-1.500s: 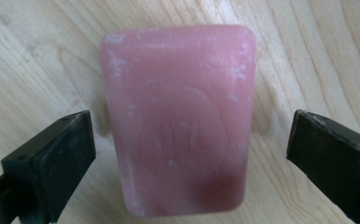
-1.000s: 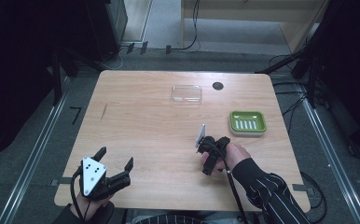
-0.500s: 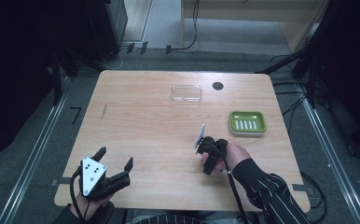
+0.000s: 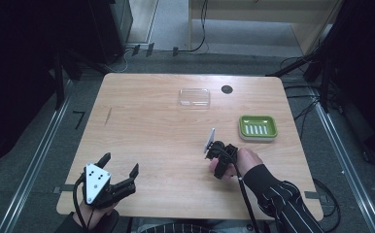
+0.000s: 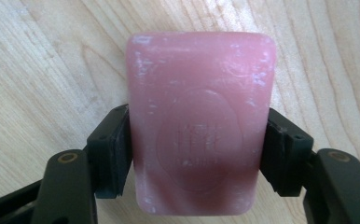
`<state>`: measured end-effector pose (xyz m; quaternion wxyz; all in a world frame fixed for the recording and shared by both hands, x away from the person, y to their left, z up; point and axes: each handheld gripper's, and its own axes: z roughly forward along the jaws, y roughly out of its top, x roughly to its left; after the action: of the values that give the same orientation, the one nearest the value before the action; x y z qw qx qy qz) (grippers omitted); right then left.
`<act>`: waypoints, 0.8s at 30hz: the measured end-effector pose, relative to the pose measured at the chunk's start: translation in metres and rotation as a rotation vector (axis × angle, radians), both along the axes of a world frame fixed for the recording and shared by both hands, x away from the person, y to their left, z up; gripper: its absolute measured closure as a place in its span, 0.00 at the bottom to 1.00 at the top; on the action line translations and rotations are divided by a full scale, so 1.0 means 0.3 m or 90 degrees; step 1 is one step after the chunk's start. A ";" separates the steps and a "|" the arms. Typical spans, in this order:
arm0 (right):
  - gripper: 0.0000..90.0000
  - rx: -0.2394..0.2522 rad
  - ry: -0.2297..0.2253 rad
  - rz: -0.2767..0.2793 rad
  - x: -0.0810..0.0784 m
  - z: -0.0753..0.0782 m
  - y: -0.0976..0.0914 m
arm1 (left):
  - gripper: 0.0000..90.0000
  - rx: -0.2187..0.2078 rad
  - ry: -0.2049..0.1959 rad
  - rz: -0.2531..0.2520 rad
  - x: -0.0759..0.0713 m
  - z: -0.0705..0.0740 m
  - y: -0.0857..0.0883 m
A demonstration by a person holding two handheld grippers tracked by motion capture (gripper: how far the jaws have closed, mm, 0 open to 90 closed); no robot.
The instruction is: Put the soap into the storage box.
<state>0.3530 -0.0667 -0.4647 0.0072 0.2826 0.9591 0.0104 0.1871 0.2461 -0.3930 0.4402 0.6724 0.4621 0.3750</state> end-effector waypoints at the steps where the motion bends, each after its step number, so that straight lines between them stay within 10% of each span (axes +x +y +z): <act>1: 0.39 0.001 0.000 -0.001 0.002 0.000 -0.001 | 0.15 0.000 0.000 0.000 0.000 0.000 0.000; 24: 0.43 -0.013 -0.026 0.035 -0.006 0.009 0.002 | 0.15 0.001 0.003 0.001 0.001 0.000 -0.001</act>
<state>0.3511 -0.0662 -0.4620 0.0293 0.2560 0.9662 0.0067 0.1874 0.2457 -0.3930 0.4385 0.6732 0.4633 0.3740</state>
